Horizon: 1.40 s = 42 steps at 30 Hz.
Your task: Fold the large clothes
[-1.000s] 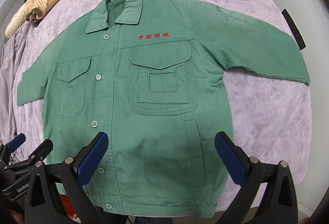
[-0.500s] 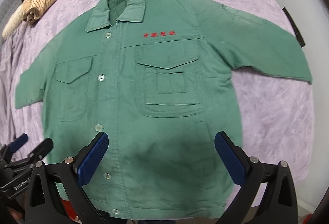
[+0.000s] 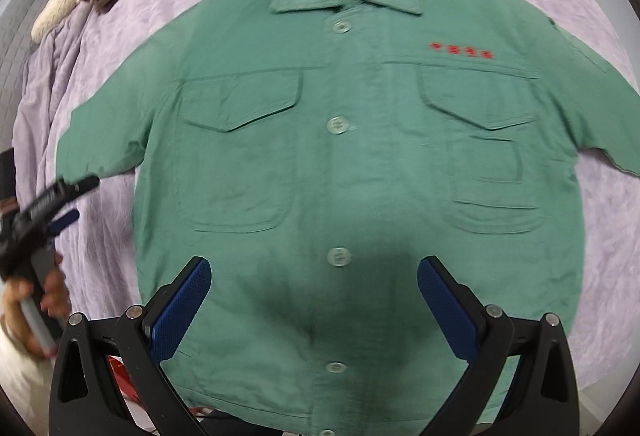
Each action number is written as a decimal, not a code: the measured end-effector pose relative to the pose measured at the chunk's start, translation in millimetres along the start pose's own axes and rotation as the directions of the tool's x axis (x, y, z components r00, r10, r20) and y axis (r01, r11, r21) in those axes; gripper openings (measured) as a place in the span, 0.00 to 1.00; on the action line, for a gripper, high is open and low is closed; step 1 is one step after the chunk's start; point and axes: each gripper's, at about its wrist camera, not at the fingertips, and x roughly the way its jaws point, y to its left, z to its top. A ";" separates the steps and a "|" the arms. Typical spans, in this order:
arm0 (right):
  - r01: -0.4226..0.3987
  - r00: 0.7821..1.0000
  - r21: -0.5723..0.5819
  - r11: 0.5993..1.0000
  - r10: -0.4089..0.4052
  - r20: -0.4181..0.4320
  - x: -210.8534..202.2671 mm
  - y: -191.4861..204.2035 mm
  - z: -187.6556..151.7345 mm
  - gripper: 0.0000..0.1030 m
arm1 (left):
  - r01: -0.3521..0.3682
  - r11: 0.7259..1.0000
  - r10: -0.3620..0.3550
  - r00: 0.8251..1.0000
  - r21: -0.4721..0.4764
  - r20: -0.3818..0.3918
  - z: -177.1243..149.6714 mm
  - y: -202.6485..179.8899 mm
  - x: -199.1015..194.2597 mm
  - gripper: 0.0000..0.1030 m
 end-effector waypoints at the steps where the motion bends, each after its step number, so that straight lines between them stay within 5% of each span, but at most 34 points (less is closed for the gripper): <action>1: 0.004 1.000 -0.010 1.000 -0.004 -0.012 6.9 8.9 0.2 1.00 | 0.003 0.999 -0.002 1.000 -0.042 0.012 12.0 18.7 7.4 1.00; 9: 0.043 0.997 -0.071 0.997 -0.047 -0.054 35.4 48.8 1.8 1.00 | 0.090 0.952 -0.060 0.992 -0.291 0.111 67.4 116.9 42.0 0.94; 10: 0.047 0.997 -0.077 0.996 -0.051 -0.056 37.8 53.0 1.8 1.00 | 0.093 0.949 -0.055 0.990 -0.300 0.133 70.8 118.7 38.7 0.77; 11: 0.047 0.997 -0.081 0.996 -0.052 -0.060 38.6 54.7 2.4 1.00 | 0.094 0.952 -0.051 0.987 -0.292 0.153 72.5 120.0 35.5 0.46; 13: 0.046 0.997 -0.089 0.995 -0.052 -0.060 40.7 60.8 2.3 1.00 | 0.168 0.955 -0.125 0.976 -0.246 0.180 77.9 122.5 30.0 0.09; 17: 0.037 0.998 -0.098 0.995 -0.042 -0.054 39.2 65.3 1.9 1.00 | 0.196 0.971 -0.158 0.957 -0.139 0.243 82.4 108.1 1.2 0.06; 20: 0.035 0.999 -0.106 0.994 -0.038 -0.028 32.1 62.9 1.2 1.00 | 0.222 0.975 -0.213 0.931 0.003 0.295 82.4 61.9 -32.3 0.06; 23: 0.032 0.999 -0.098 0.995 -0.031 0.005 23.1 53.4 2.6 1.00 | 0.269 0.947 -0.314 0.889 0.176 0.333 77.4 2.1 -73.7 0.06; 26: 0.019 0.999 -0.064 0.998 -0.016 0.039 11.8 35.7 5.3 1.00 | 0.296 0.885 -0.416 0.849 0.360 0.326 58.4 -76.8 -109.1 0.06; 30: 0.004 0.997 -0.009 1.000 -0.003 0.082 -5.3 1.0 8.9 1.00 | 0.332 0.763 -0.530 0.813 0.555 0.242 18.9 -188.9 -126.2 0.06; 34: 0.010 0.993 0.064 0.998 -0.018 0.117 -21.9 -48.2 12.2 1.00 | 0.317 0.672 -0.523 0.843 0.670 0.126 -33.0 -294.7 -95.7 0.06; 38: 0.028 0.993 0.147 0.989 -0.044 0.108 -20.6 -100.6 10.5 1.00 | 0.187 0.651 -0.347 0.935 0.735 0.070 -89.0 -350.9 -25.9 0.06; 42: 0.047 0.995 0.213 0.976 -0.064 0.073 -10.0 -146.1 4.6 1.00 | 0.085 0.620 -0.200 0.978 0.780 0.053 -127.5 -360.7 27.1 0.09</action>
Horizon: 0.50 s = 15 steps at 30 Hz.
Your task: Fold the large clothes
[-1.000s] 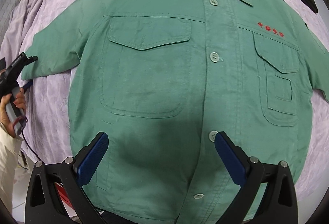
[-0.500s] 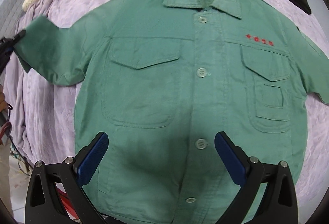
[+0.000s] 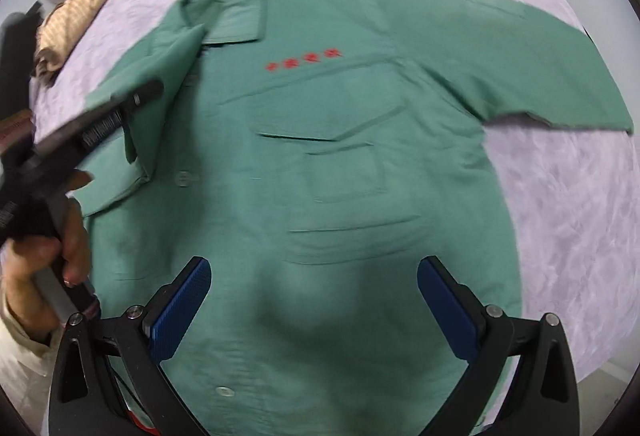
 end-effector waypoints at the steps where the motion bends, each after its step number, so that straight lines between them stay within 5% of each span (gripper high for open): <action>1: 0.005 1.000 0.008 1.000 -0.005 -0.008 2.9 -8.0 -0.8 1.00 | -0.008 1.000 0.008 1.000 0.007 -0.009 -6.7 -2.4 4.2 0.31; 2: 0.008 1.000 0.012 1.000 -0.008 -0.014 5.4 -14.9 -1.6 1.00 | -0.010 1.000 0.010 1.000 0.012 -0.018 -11.3 -4.8 5.7 0.72; 4: 0.020 1.000 0.014 1.000 -0.019 -0.018 8.2 -23.1 -1.2 1.00 | -0.058 0.998 0.059 0.998 0.040 -0.020 -14.9 -9.6 2.7 0.99; 9: 0.027 0.999 0.006 1.000 -0.027 0.024 2.1 -24.3 14.7 1.00 | -0.139 0.984 0.137 0.990 0.109 0.019 -29.1 -3.5 -30.9 0.99; 12: 0.022 0.996 -0.078 0.997 -0.015 0.093 -8.0 2.8 31.3 1.00 | -0.235 0.971 0.234 0.971 0.033 0.042 -48.9 34.4 -56.3 0.99; 15: 0.006 0.988 -0.223 0.975 0.028 0.150 -10.7 55.1 48.2 1.00 | -0.342 0.935 0.341 0.940 -0.088 -0.031 -75.2 88.1 -61.7 0.99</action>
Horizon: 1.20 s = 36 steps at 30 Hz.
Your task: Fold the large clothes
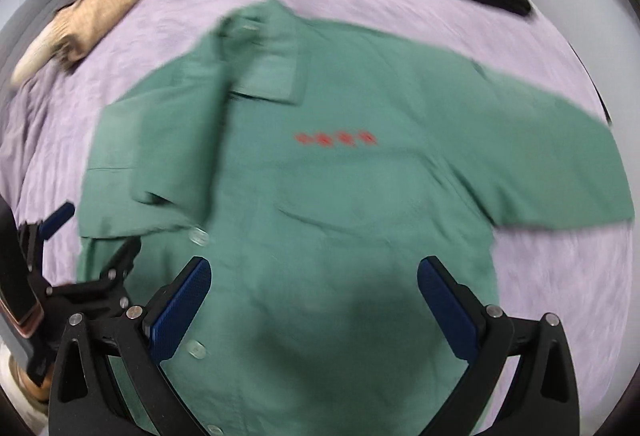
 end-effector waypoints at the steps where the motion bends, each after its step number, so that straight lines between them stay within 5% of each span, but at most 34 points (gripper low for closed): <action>1: -0.011 1.000 -0.060 0.998 0.012 0.015 2.5 19.2 7.6 1.00 | -0.024 0.999 0.022 0.998 -0.046 -0.050 -7.7 19.0 11.9 0.99; 5: 0.023 0.999 -0.348 0.937 -0.006 0.049 36.1 110.8 28.6 1.00 | -0.106 0.985 0.081 0.981 -0.136 -0.175 -22.4 56.8 52.9 0.99; 8: 0.151 0.988 -0.561 0.814 -0.114 0.099 74.2 168.5 24.3 1.00 | -0.136 0.977 0.111 0.982 -0.164 -0.154 -19.7 65.4 64.8 0.99; 10: 0.292 0.955 -0.648 0.703 -0.243 0.168 104.6 191.7 18.1 0.99 | -0.163 0.966 0.138 0.981 -0.202 -0.134 -19.1 73.6 68.4 0.99; 11: 0.360 0.931 -0.662 0.657 -0.292 0.217 116.5 196.9 17.2 0.85 | -0.158 0.958 0.128 0.982 -0.239 -0.138 -19.5 79.9 73.0 0.99; 12: 0.380 0.924 -0.657 0.651 -0.299 0.238 120.0 196.5 19.9 0.44 | -0.144 0.951 0.105 0.983 -0.274 -0.152 -19.8 86.5 77.9 0.99; 13: 0.368 0.929 -0.623 0.690 -0.289 0.229 117.1 190.9 27.2 0.21 | -0.130 0.944 0.082 0.983 -0.304 -0.163 -20.5 93.8 80.9 0.99; 16: 0.122 0.979 -0.311 0.943 -0.063 0.194 69.2 128.9 57.1 0.16 | -0.104 0.936 0.051 0.985 -0.337 -0.163 -21.2 100.9 86.2 0.99; 18: -0.100 0.972 -0.016 0.995 0.101 0.210 49.4 67.4 66.7 0.16 | -0.104 0.941 0.054 0.986 -0.322 -0.159 -20.8 101.0 87.9 0.99; 20: -0.303 0.942 0.265 0.915 0.245 0.230 52.0 9.3 62.1 0.17 | -0.102 0.944 0.055 0.986 -0.314 -0.155 -20.5 101.7 89.4 0.99; 22: -0.453 0.891 0.478 0.753 0.362 0.274 68.4 -38.4 46.4 0.29 | -0.098 0.947 0.053 0.987 -0.306 -0.154 -19.8 103.6 92.2 0.99; 24: -0.501 0.864 0.614 0.610 0.395 0.313 84.6 -69.8 27.0 0.55 | -0.091 0.951 0.044 0.986 -0.297 -0.160 -16.9 106.3 93.0 0.99; 26: -0.521 0.847 0.691 0.501 0.401 0.348 91.6 -91.3 9.1 0.55 | -0.062 0.961 0.012 0.983 -0.269 -0.182 -18.8 109.5 89.1 0.99; 28: -0.511 0.850 0.714 0.478 0.403 0.339 89.1 -98.1 -2.0 0.55 | 0.020 0.971 -0.068 0.978 -0.237 -0.197 -27.5 113.2 76.4 0.99; 32: -0.512 0.842 0.631 0.583 0.486 0.234 81.3 -63.8 -6.6 0.57 | 0.160 0.966 -0.194 0.968 -0.203 -0.159 -33.3 140.3 42.5 0.99; 34: -0.556 0.801 0.576 0.600 0.572 0.177 84.7 -23.7 -11.8 0.60 | 0.206 0.947 -0.244 0.960 -0.246 -0.137 -14.5 160.2 46.1 0.99; 36: -0.612 0.735 0.525 0.592 0.670 0.102 98.9 31.7 -18.9 0.60 | 0.266 0.915 -0.312 0.943 -0.303 -0.114 14.1 176.7 65.0 0.99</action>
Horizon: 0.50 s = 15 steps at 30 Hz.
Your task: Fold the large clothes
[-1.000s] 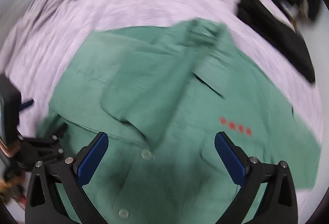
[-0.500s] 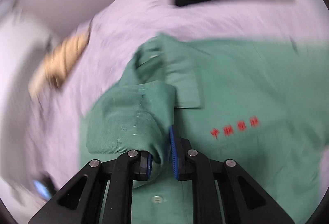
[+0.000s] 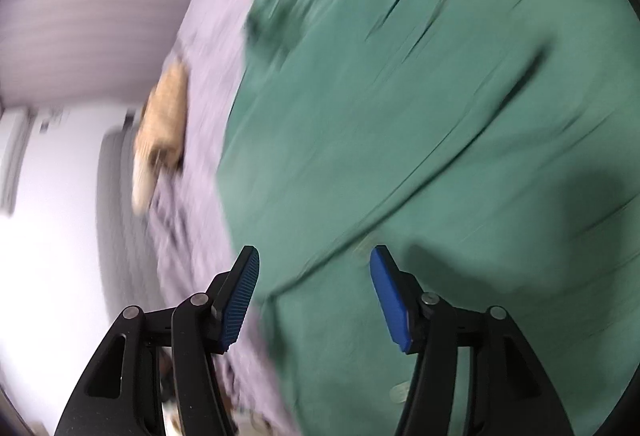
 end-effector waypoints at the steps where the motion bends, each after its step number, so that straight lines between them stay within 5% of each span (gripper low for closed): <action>1: -0.036 0.997 -0.020 0.999 0.035 -0.070 29.7 12.6 -14.9 0.60 | 0.038 0.999 -0.038 0.999 -0.014 0.002 17.7 1.7 8.8 0.99; 5: -0.112 0.978 -0.028 0.993 0.105 -0.179 116.8 45.4 -49.5 0.60 | 0.120 0.992 -0.122 0.990 -0.033 -0.072 70.1 -3.8 65.0 0.92; 6: -0.111 0.980 -0.037 0.993 0.103 -0.168 132.6 51.6 -52.0 0.60 | 0.114 0.993 -0.116 0.989 -0.031 -0.090 73.0 -7.4 76.5 0.84; 8: -0.090 0.989 -0.051 0.995 0.083 -0.126 151.9 59.2 -53.1 0.60 | 0.093 0.995 -0.097 0.987 -0.035 -0.126 76.0 -10.4 91.5 0.48; 9: -0.081 0.991 -0.044 0.996 0.076 -0.108 155.7 59.4 -53.3 0.57 | 0.085 0.996 -0.089 0.989 -0.035 -0.122 77.4 -9.5 91.9 0.38; 10: -0.081 0.992 -0.026 0.996 0.078 -0.097 160.6 60.2 -52.1 0.45 | 0.075 0.997 -0.078 0.990 -0.028 -0.117 79.4 -7.5 90.1 0.22; 11: -0.093 0.991 0.000 0.996 0.093 -0.097 165.2 59.3 -51.5 0.01 | 0.078 0.997 -0.080 0.990 -0.023 -0.112 82.3 -3.8 86.9 0.11; 15: -0.205 0.971 0.029 0.978 0.207 -0.116 177.1 71.8 -53.6 0.03 | 0.074 0.997 -0.071 0.995 0.033 -0.074 90.5 5.1 77.2 0.11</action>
